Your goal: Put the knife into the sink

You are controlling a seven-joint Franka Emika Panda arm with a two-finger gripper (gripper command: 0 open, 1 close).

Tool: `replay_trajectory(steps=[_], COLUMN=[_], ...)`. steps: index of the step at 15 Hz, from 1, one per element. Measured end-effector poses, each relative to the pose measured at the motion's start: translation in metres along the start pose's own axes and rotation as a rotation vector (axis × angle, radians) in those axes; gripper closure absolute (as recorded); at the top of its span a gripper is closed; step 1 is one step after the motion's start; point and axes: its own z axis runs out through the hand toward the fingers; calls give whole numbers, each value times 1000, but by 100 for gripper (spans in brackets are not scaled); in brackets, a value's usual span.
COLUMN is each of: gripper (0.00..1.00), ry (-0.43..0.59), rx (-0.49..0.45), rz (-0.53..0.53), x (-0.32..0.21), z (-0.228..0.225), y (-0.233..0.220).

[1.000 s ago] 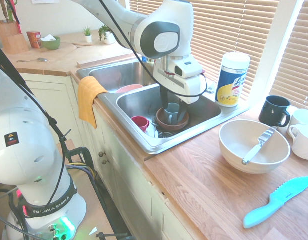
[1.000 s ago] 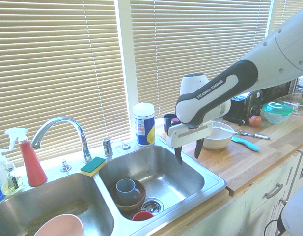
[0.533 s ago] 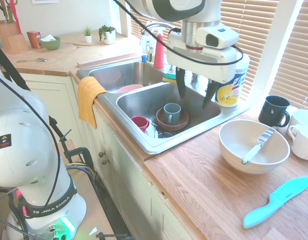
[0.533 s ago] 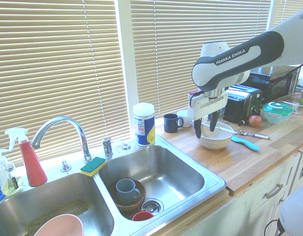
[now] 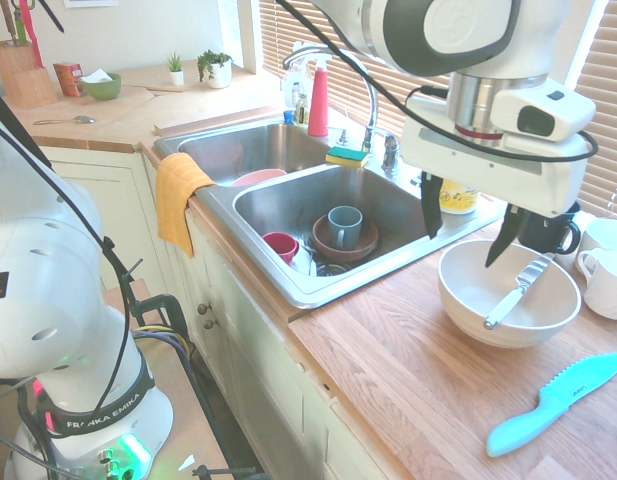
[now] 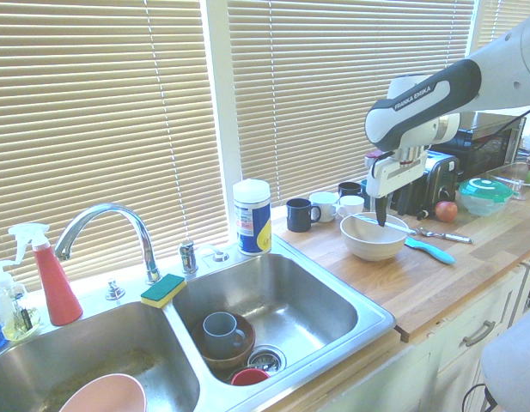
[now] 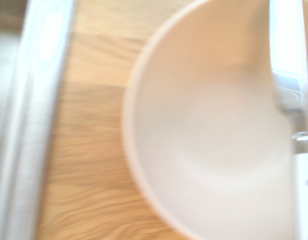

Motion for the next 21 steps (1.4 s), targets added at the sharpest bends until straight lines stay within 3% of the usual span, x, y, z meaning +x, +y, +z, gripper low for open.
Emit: replay_trajectory(steps=[5, 14, 15, 21], gripper=[0, 0, 100, 100], ry=[-2, -9, -10, -25], rx=[-11, -3, -2, 3], rz=[44, 59, 58, 56], x=[26, 45, 47, 50], z=[21, 47, 48, 63], y=[24, 16, 14, 4])
